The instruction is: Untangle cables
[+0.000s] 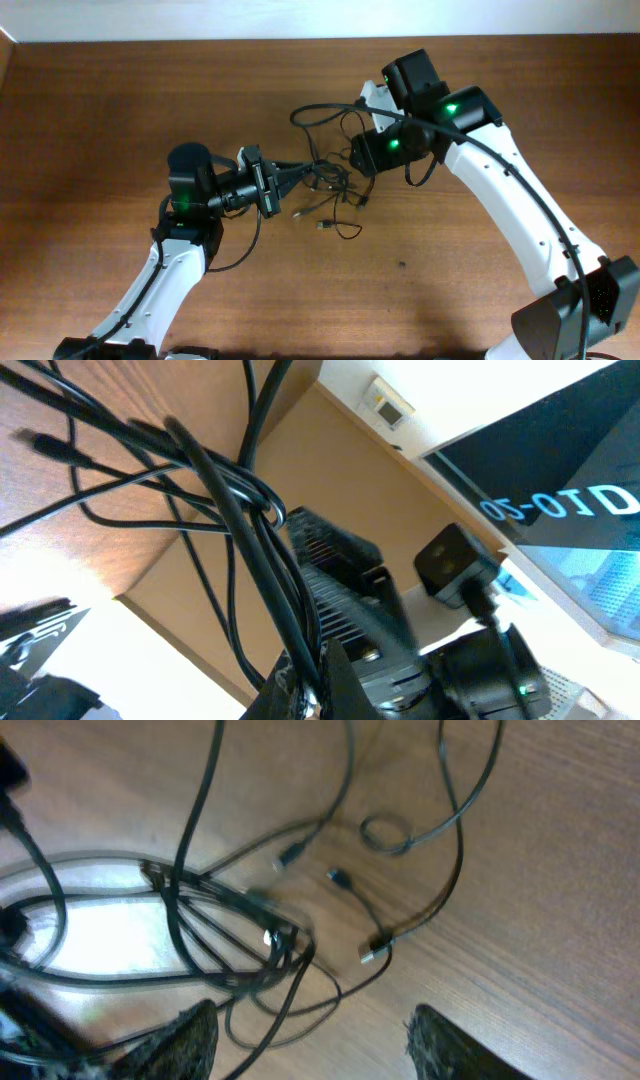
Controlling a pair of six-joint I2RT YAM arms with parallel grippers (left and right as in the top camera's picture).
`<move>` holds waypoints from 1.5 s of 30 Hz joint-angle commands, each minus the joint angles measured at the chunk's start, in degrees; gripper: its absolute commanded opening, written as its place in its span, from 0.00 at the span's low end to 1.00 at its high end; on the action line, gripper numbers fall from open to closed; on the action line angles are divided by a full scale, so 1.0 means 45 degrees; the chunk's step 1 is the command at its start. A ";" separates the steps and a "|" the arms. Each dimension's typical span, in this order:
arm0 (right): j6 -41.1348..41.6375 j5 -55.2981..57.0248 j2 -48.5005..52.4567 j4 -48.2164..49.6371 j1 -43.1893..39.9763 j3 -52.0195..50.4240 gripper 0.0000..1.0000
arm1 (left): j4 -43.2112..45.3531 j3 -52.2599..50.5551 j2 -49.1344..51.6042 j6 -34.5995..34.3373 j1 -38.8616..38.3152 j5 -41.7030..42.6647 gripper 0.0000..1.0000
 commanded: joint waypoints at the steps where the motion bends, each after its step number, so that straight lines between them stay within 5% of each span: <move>1: -0.0777 -0.2361 -0.0112 0.0180 0.0102 -0.0049 0.66 | 0.0010 0.0015 -0.0097 0.0214 0.0005 0.0107 0.00; 4: -0.0777 -0.2103 0.0034 -0.0403 0.0330 -0.0058 0.67 | -0.0593 0.0015 -0.0097 -0.0452 0.0019 -0.0957 0.00; 7: -0.0777 -0.1195 0.0437 -0.0418 0.0330 -0.0777 0.68 | -0.7951 0.0015 -0.0097 0.1880 0.0015 -0.7325 0.05; 9: -0.0665 -0.1219 0.0461 0.0238 0.0330 -0.1909 0.68 | -1.0142 0.0015 -0.0097 0.1904 0.0005 -1.0161 0.12; 13: -0.0277 -0.1651 0.0461 0.0767 0.0330 -0.2832 0.68 | -1.0409 0.0015 0.0695 0.5095 -0.0753 -1.1618 0.16; 17: 0.2448 -0.4163 0.0457 0.0792 0.0355 -0.2832 0.64 | -1.0156 0.0015 0.2132 0.5246 -0.1180 -1.1890 0.26; 18: 0.2594 -0.4172 0.0457 0.0850 0.0355 -0.2832 0.64 | -0.9928 0.0015 0.2385 0.5246 -0.1190 -1.1570 0.38; 20: 0.3740 -0.4294 0.0457 0.0845 0.0491 -0.2832 0.61 | -0.9369 0.0015 0.2399 0.5255 -0.1185 -1.0885 0.78; 21: 0.4605 -0.4153 0.0461 0.0957 0.0763 -0.2832 0.57 | -0.9190 0.0015 0.2399 0.5255 -0.1185 -1.0885 0.82; 24: 0.8247 -0.0194 0.0816 0.2055 0.2297 -0.2997 0.53 | -0.9029 0.0015 0.2399 0.5251 -0.1185 -1.0880 0.60; 27: 0.8505 -0.0141 0.2093 0.4371 0.3303 -0.3031 0.45 | -0.9029 0.0015 0.2399 0.5246 -0.1185 -1.0880 0.54; 30: 1.0520 0.0432 0.2832 0.4643 0.3449 -0.3036 0.42 | -0.9024 0.0015 0.2399 0.5246 -0.1185 -1.0875 0.39; 33: 1.1672 0.0359 0.3823 0.4673 0.3453 -0.3036 0.27 | -0.9029 0.0015 0.2399 0.5251 -0.1185 -1.0822 0.26; 41: 1.0992 0.0486 0.4177 0.5833 0.3784 -0.4090 0.25 | -0.8437 0.0015 0.2399 0.5246 -0.1185 -0.9020 0.34; 44: 1.0992 0.0957 0.4177 0.6426 0.3827 -0.4838 0.04 | -0.7718 0.0015 0.2399 0.5236 -0.1185 -0.8733 0.36; 45: 1.0992 0.1107 0.4177 0.6416 0.3832 -0.4891 0.04 | -0.7334 0.0015 0.2399 0.5231 -0.1190 -0.8728 0.35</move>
